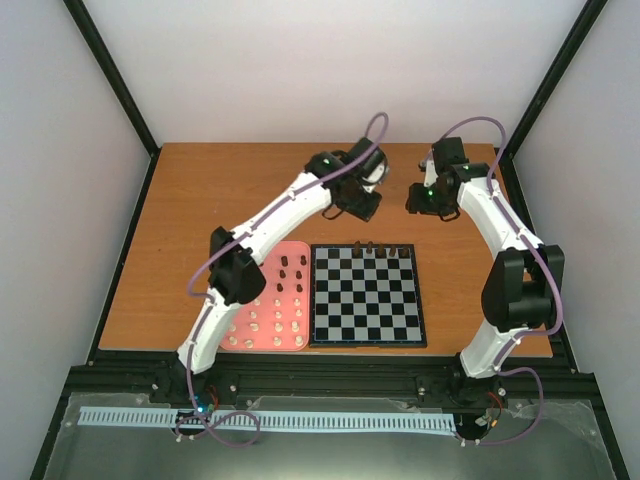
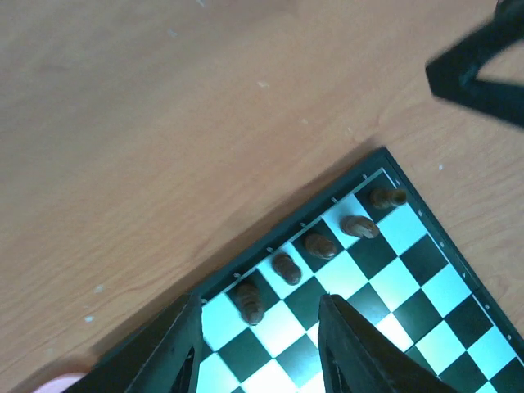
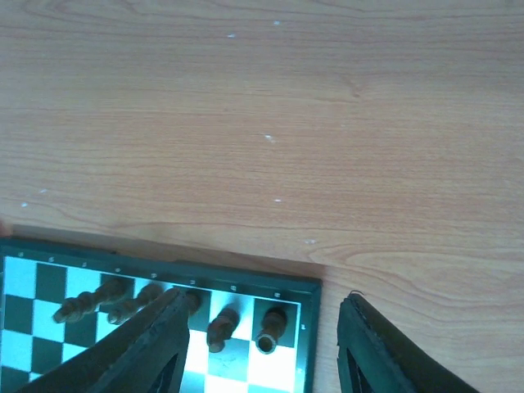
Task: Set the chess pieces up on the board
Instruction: Place the chess piece on the chessboard, then adjust the chess piece on the chessboard.
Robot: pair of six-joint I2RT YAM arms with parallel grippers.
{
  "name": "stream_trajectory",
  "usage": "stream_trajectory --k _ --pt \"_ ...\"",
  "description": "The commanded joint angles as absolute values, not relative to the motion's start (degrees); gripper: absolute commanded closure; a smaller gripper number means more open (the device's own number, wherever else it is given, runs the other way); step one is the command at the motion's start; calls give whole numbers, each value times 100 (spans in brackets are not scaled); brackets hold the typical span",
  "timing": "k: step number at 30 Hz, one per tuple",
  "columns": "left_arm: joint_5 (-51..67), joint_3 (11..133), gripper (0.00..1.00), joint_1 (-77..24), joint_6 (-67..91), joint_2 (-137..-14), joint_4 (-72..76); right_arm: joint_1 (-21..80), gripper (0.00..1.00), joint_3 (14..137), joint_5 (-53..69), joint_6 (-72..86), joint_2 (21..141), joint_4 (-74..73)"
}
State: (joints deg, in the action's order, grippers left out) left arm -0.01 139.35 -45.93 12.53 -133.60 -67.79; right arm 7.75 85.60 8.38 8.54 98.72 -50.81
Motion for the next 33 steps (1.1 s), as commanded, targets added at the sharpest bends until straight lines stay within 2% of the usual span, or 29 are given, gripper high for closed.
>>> stream_trajectory --k 1,6,9,14,23,33 --pt "-65 13827 54 -3994 1334 -12708 -6959 892 52 8868 1442 689 10067 -5173" --pt "-338 12858 54 -3294 1230 -12093 -7057 1261 59 9015 1817 585 10391 -5296" --pt "-350 12045 54 -2806 1243 -11617 -6917 1353 74 9010 2092 668 10577 -5214" --pt "-147 10993 54 -2071 1397 -11055 -6778 1561 85 9184 2398 586 10938 -5332" --pt "129 9864 54 -1825 1439 -10731 -6730 1889 86 9553 2344 475 11606 -5741" --pt "255 9773 54 -1705 1389 -10860 -6708 2005 85 9377 2034 571 11697 -5891"
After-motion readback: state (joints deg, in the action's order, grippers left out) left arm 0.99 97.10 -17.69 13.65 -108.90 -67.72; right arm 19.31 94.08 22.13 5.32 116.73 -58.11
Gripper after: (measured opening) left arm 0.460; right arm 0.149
